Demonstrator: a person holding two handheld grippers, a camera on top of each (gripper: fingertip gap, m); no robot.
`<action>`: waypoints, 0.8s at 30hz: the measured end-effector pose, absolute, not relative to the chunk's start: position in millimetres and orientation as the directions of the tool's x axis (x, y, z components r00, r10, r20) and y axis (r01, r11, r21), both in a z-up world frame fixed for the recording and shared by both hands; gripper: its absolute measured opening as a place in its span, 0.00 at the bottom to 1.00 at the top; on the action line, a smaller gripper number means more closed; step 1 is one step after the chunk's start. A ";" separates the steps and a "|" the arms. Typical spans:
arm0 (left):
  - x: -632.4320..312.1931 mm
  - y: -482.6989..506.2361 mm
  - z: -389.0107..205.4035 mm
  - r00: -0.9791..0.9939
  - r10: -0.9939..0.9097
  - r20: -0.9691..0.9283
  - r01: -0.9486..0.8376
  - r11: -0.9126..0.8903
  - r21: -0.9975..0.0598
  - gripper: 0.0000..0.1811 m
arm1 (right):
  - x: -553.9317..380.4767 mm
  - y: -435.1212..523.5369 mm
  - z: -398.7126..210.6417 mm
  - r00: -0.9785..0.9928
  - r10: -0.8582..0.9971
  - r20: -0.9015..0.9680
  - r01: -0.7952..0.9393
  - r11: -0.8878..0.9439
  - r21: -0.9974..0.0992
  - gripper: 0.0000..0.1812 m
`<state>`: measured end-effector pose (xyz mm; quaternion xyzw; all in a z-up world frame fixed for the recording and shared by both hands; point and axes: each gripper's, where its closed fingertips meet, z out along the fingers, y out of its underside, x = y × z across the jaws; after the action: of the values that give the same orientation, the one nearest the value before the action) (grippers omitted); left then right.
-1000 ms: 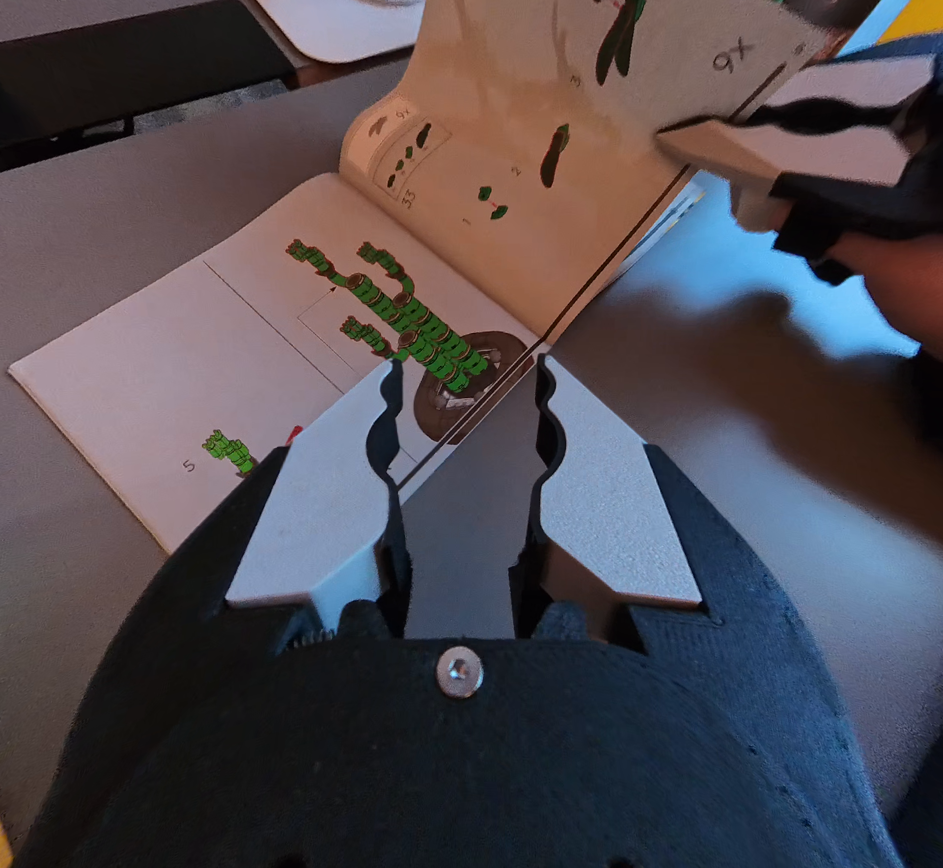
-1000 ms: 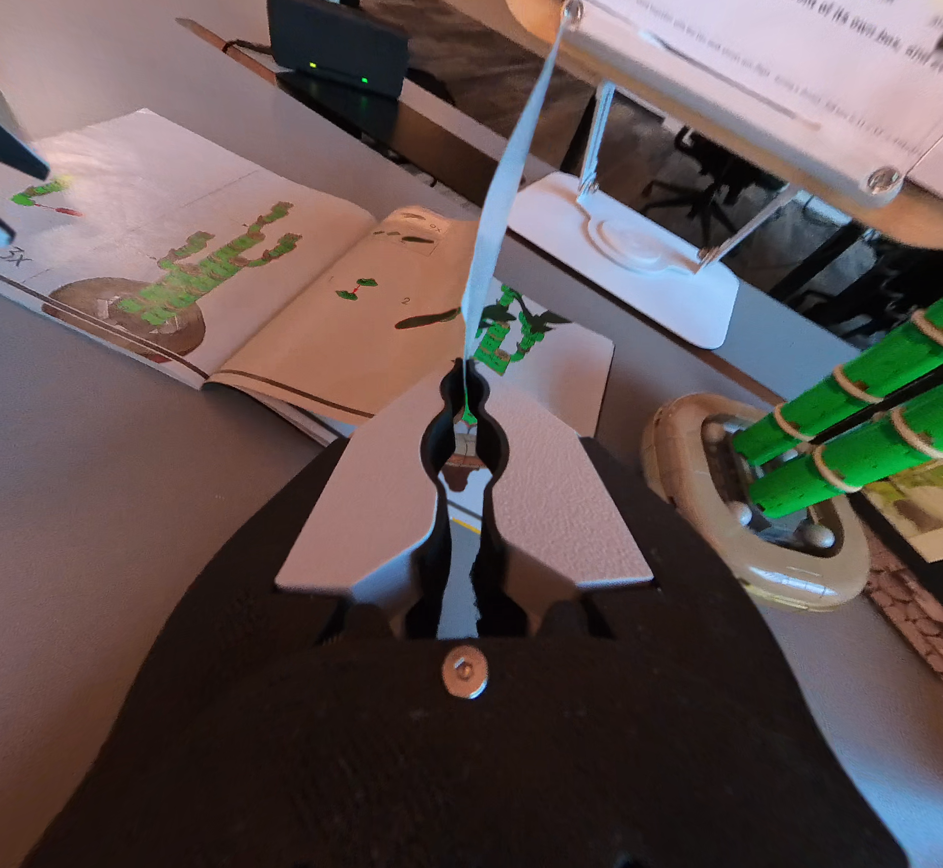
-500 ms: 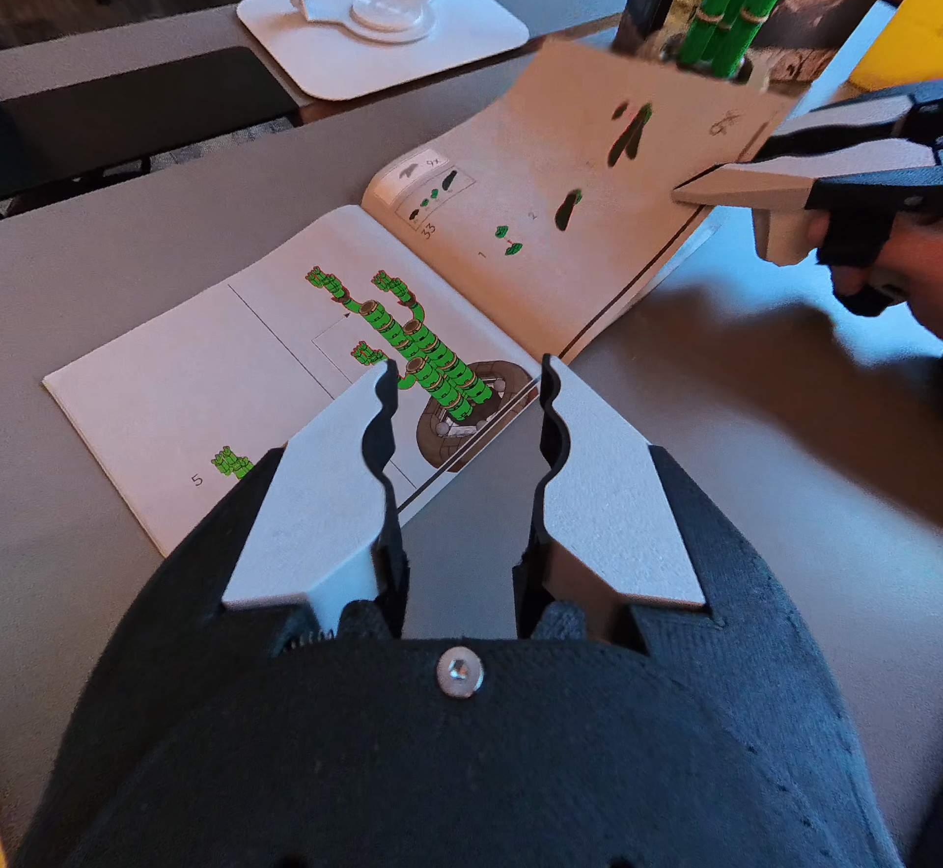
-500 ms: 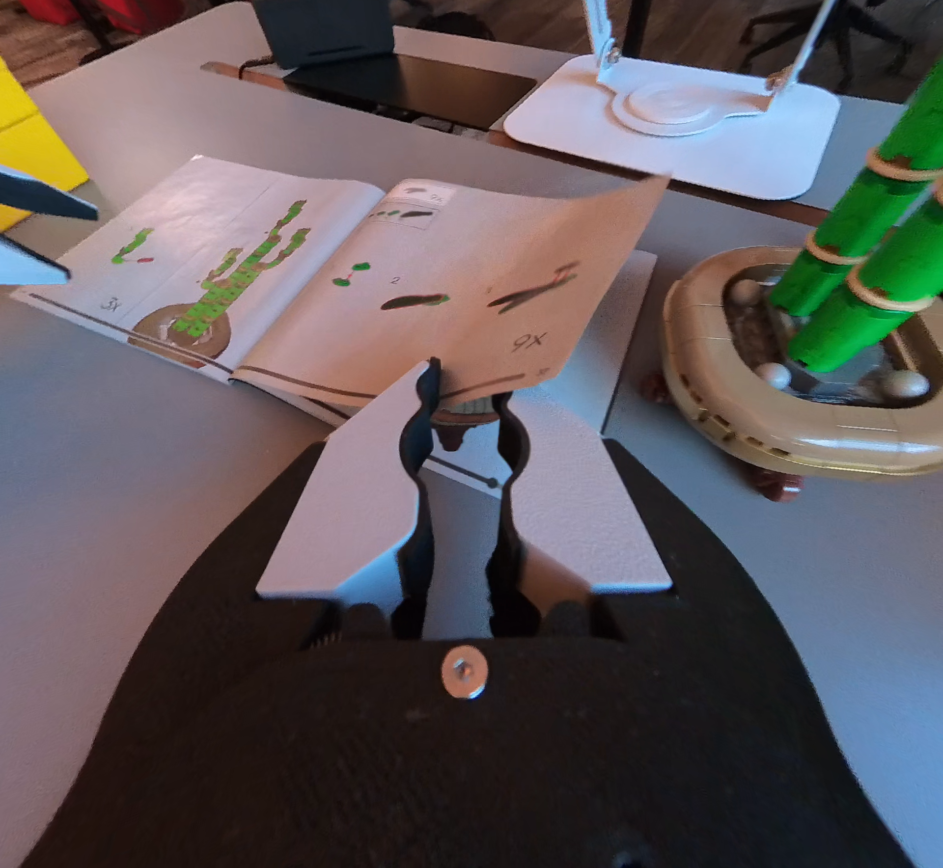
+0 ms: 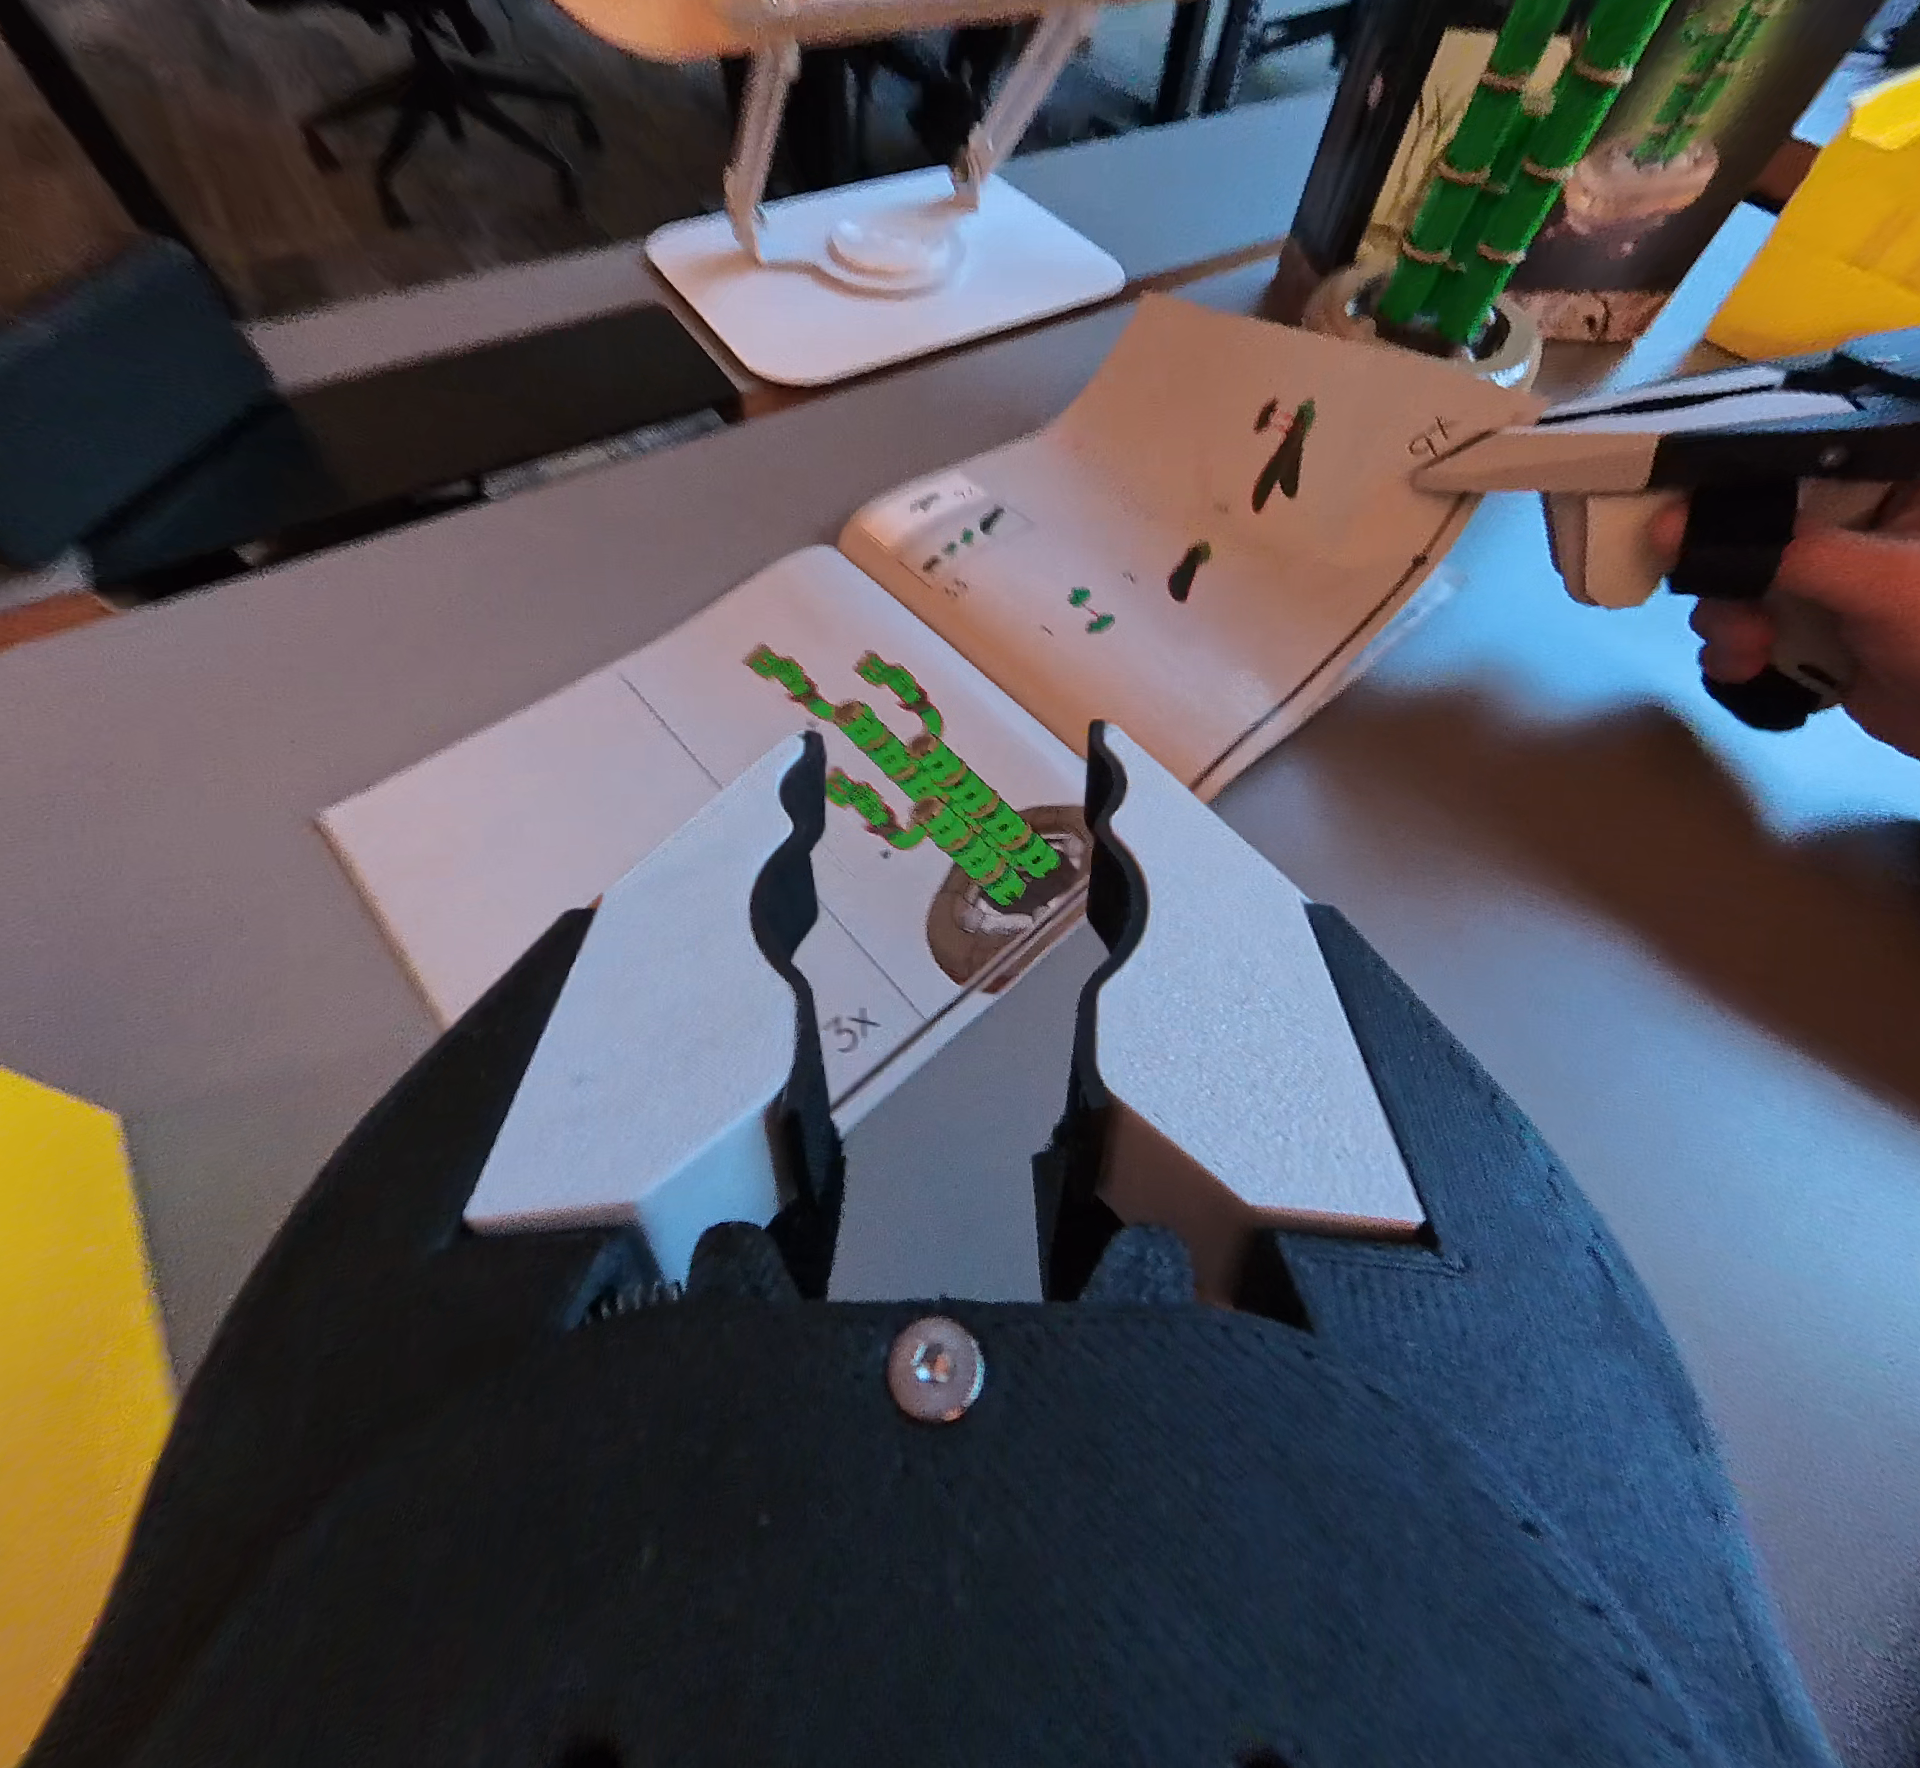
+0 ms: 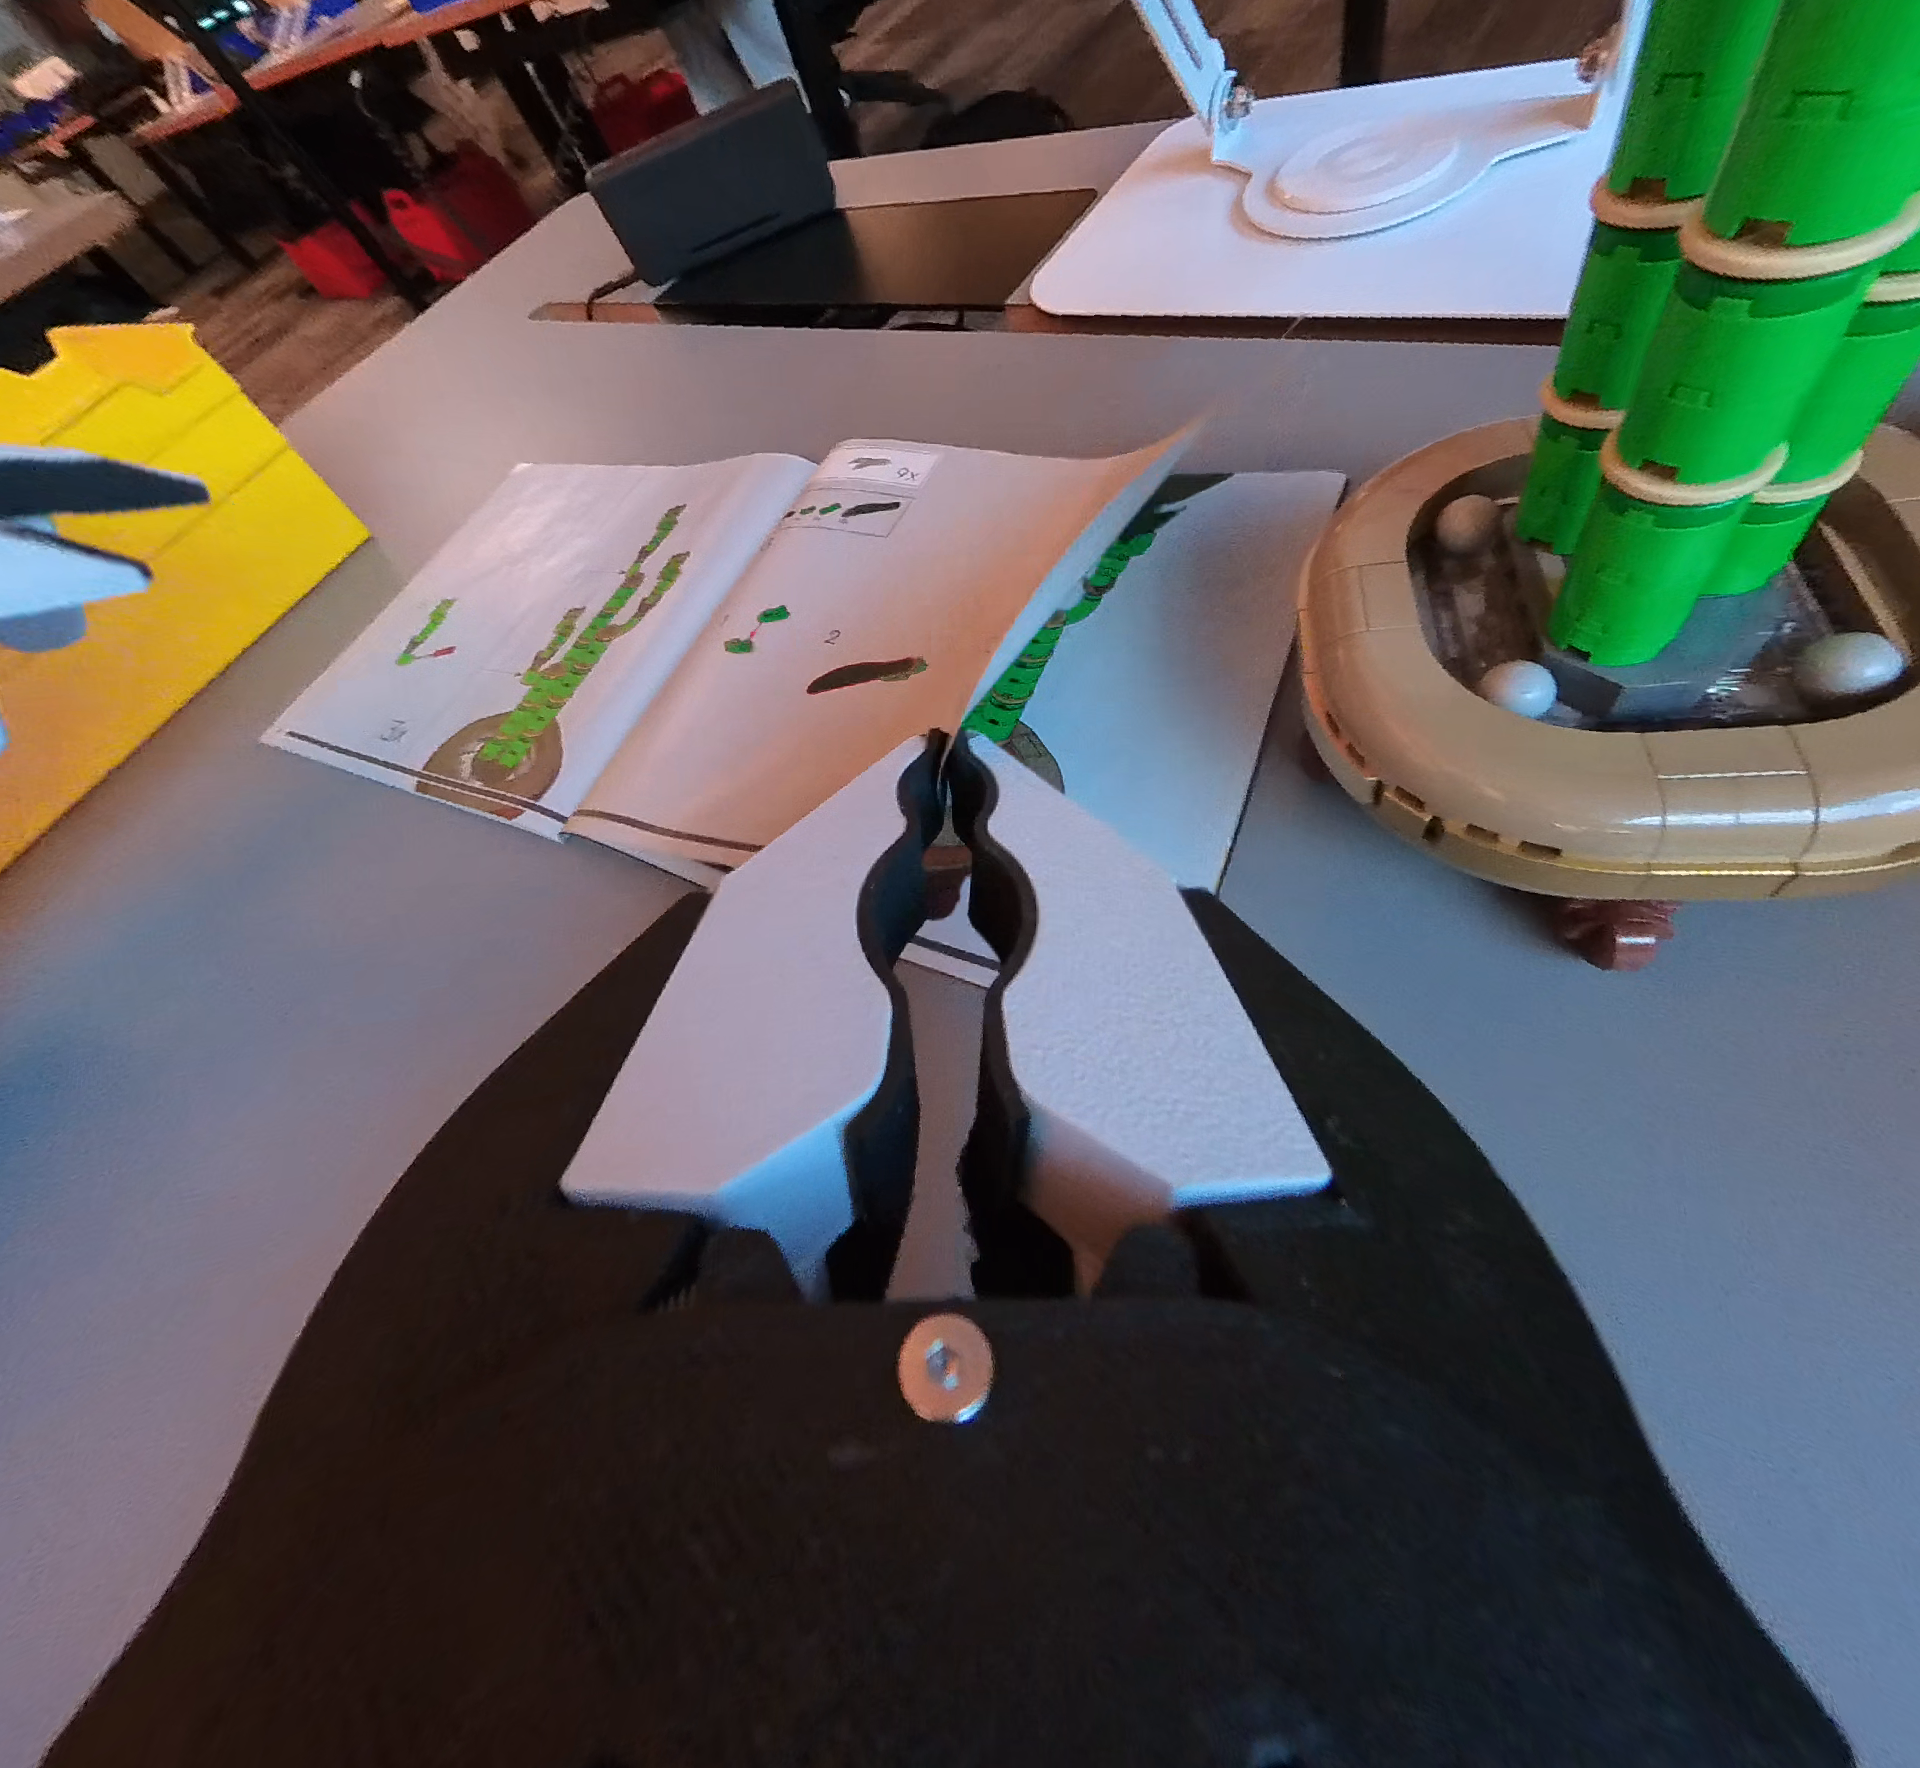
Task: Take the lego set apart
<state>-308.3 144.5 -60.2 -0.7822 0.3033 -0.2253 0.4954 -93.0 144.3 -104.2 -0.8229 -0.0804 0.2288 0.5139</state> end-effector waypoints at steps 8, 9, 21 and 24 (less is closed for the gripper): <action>-365.4 138.7 21.5 0.903 -0.332 -0.272 -0.209 0.214 -0.954 0.14 | -94.5 142.3 -90.3 0.873 0.409 -0.265 -0.091 -0.398 -0.913 0.00; -364.4 130.8 27.0 0.889 -0.317 -0.330 -0.237 0.299 -0.924 0.10 | -94.7 142.1 -87.3 0.875 0.415 -0.248 -0.081 -0.380 -0.921 0.00; -365.0 163.9 -100.7 0.915 -0.403 -0.006 -0.203 -0.450 -0.870 0.39 | -103.9 136.4 -84.5 0.892 0.452 -0.021 0.148 -0.336 -0.930 0.00; -363.5 163.2 -111.4 0.919 -0.395 0.009 -0.203 -0.491 -0.847 0.43 | -100.8 137.1 -82.9 0.899 0.436 0.045 0.201 -0.318 -0.927 0.00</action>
<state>-363.5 163.2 -111.4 -0.8575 0.1742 -0.1014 0.4734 -100.8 137.1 -82.9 -0.8047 -0.1978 0.1071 0.5495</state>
